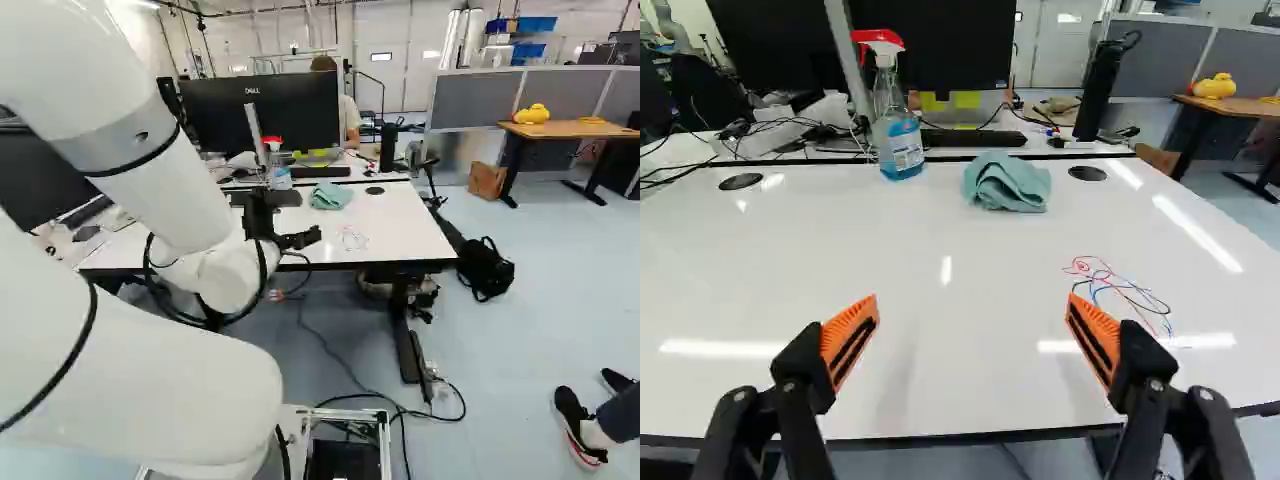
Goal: Clean the table with the green towel
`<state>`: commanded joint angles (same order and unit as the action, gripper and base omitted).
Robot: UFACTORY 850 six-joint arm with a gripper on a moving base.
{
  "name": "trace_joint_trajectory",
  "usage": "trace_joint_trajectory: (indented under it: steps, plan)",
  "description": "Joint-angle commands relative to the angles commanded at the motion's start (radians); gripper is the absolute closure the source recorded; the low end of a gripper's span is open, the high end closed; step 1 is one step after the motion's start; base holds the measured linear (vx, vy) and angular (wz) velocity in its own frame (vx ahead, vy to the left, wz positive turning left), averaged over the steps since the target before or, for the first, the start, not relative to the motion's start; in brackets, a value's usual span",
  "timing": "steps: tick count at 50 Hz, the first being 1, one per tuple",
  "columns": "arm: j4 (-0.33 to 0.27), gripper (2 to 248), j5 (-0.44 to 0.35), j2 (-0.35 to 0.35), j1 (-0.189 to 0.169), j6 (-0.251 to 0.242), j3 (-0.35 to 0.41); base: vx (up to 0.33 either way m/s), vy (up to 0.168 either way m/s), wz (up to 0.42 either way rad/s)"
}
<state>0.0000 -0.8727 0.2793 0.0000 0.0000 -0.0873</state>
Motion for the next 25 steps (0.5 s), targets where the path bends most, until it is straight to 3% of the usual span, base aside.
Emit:
trace_joint_trajectory:
  steps: [8,25]
  plan:
    - [0.0,3,0.0,0.018,-0.001,0.0,-0.015,0.0,0.0,0.0]
    - [0.0,3,0.0,-0.03,-0.009,0.0,-0.1,0.0,0.0,0.0]
